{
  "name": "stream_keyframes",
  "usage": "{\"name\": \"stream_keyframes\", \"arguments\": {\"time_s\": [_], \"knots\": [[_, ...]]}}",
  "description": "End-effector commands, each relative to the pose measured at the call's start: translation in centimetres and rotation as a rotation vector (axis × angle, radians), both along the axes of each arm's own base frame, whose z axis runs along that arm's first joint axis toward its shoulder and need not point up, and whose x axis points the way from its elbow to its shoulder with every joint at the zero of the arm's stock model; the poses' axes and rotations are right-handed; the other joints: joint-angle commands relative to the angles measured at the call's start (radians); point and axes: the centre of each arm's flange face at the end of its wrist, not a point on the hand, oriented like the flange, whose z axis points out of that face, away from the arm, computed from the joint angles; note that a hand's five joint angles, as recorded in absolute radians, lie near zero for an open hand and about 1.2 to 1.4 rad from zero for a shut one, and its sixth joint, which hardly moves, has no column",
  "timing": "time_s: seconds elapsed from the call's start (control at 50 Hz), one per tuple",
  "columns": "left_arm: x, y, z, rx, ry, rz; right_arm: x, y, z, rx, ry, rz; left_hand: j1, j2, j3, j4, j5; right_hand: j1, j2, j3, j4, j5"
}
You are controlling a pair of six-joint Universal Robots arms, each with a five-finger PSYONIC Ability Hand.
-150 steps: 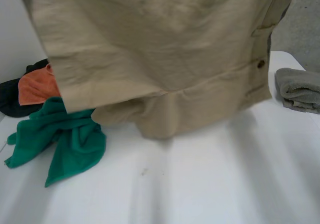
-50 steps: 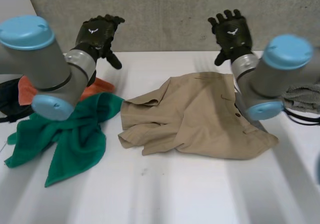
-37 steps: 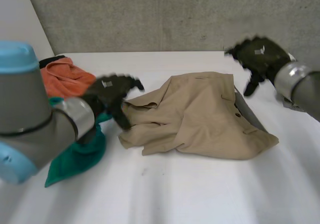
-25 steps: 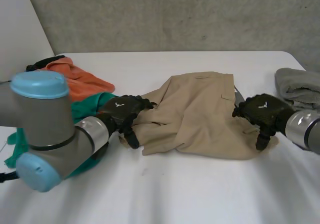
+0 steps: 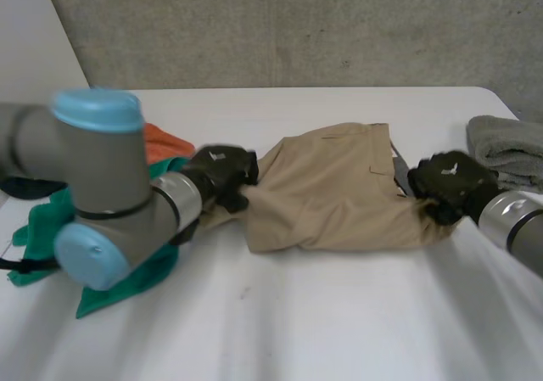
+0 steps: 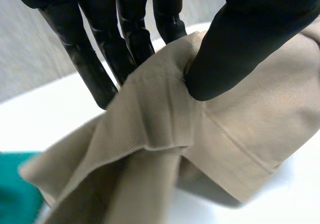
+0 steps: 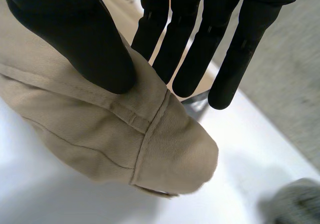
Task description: Fold the laundry.
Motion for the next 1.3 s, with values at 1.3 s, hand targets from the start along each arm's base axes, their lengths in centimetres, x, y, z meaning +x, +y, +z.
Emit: {"name": "stream_keyframes", "arguments": {"time_s": [1.3], "knots": [[7.3, 1.9, -4.0, -0.034, -0.188, 0.116, 9.6, 1.9, -0.6, -0.016, -0.168, -0.121, -0.600, -0.655, -0.639, -0.656, -0.641, 0.310, 0.219, 0.210, 0.202, 0.234]]}}
